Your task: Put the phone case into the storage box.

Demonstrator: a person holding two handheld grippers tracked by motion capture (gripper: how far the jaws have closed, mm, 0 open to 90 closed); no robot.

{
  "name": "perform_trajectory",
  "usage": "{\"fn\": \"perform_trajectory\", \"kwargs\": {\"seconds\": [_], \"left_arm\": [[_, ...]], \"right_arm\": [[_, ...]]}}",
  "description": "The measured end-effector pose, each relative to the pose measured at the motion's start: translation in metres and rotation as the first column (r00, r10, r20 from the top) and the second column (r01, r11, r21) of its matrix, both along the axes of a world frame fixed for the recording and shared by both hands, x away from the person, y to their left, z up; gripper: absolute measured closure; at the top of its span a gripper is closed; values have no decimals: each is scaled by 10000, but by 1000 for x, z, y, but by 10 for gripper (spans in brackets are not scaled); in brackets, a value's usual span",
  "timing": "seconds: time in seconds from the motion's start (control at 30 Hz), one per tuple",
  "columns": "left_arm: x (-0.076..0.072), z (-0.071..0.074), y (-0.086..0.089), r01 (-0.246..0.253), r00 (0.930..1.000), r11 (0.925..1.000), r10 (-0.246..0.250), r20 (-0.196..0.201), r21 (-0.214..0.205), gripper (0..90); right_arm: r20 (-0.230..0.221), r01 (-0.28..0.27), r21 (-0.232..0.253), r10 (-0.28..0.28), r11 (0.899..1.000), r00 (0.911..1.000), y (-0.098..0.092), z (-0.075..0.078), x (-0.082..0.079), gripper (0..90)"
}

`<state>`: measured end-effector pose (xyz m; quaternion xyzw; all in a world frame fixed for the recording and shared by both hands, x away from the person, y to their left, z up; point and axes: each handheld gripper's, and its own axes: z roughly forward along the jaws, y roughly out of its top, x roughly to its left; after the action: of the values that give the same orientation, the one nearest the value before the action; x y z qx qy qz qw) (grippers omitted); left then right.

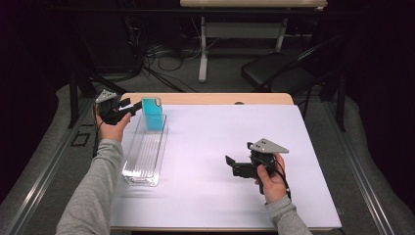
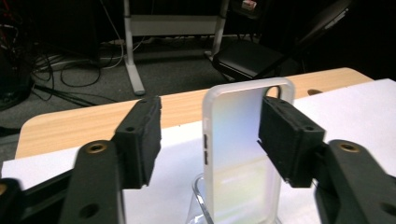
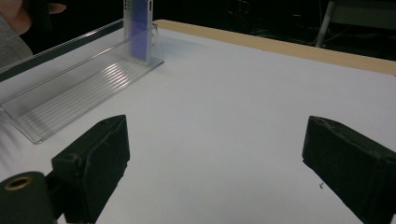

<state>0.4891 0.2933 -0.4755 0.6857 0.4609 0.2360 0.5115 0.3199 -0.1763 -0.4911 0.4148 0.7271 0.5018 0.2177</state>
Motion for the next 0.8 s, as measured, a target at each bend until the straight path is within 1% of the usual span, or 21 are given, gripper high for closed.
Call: {"fn": "perform_trajectory", "kwargs": {"seconds": [0.07,0.17,0.23,0.27,0.3,0.33,0.37,0.43,0.5,0.53,0.57,0.63,0.7,0.73,0.8], "left_arm": [[-3,3,-1,28,10000,10000,-28,-88,-3,380],[-8,8,-3,73,9998,9999,-71,-201,104,380],[-12,11,-5,11,9993,9998,-3,-375,207,380],[-14,13,-5,40,9988,9998,-31,-490,193,381],[-15,14,-6,107,9986,9998,-99,-526,147,381],[-17,15,-6,121,9986,9998,-112,-509,182,382],[-20,16,-5,166,9990,9997,-159,-412,151,397],[-23,18,-4,388,9986,9992,-390,-353,-55,417],[-25,18,-2,541,9975,9985,-544,-454,-63,410],[-26,18,-1,589,9971,9983,-588,-486,16,408],[-28,18,0,590,9974,9981,-583,-428,148,409],[-31,19,3,603,9975,9979,-595,-379,225,413],[-36,20,5,624,9979,9978,-619,-190,215,424],[-37,21,6,673,9976,9974,-668,-202,263,426],[-42,23,8,600,9982,9976,-596,-110,352,426]], "right_arm": [[-63,-12,-38,12,10000,10000,1,0,0,72],[-41,-105,-94,105,9999,9999,2,-1,-1,88],[-64,-116,-118,115,9999,9999,3,-2,-1,100],[-88,-121,-133,120,9998,9999,3,-2,-1,105],[-100,-132,-136,131,9998,9999,3,-2,-1,110],[-85,-130,-140,129,9998,9999,3,-2,-1,115],[-80,-125,-136,124,9998,9999,3,-2,0,119],[-56,-120,-142,119,9998,9999,4,-2,0,121],[-48,-133,-167,132,9998,9999,4,-2,0,121],[-33,-122,-162,121,9998,9999,4,-2,0,121],[-40,-139,-211,138,9997,9999,4,-2,0,121],[-19,-110,-182,110,9998,9999,4,-2,0,121],[4,-112,-190,112,9998,9999,4,-1,-1,121],[-6,-107,-190,107,9998,9999,4,-1,-1,121],[2,-107,-253,107,9996,9999,3,-1,-2,121]]}}
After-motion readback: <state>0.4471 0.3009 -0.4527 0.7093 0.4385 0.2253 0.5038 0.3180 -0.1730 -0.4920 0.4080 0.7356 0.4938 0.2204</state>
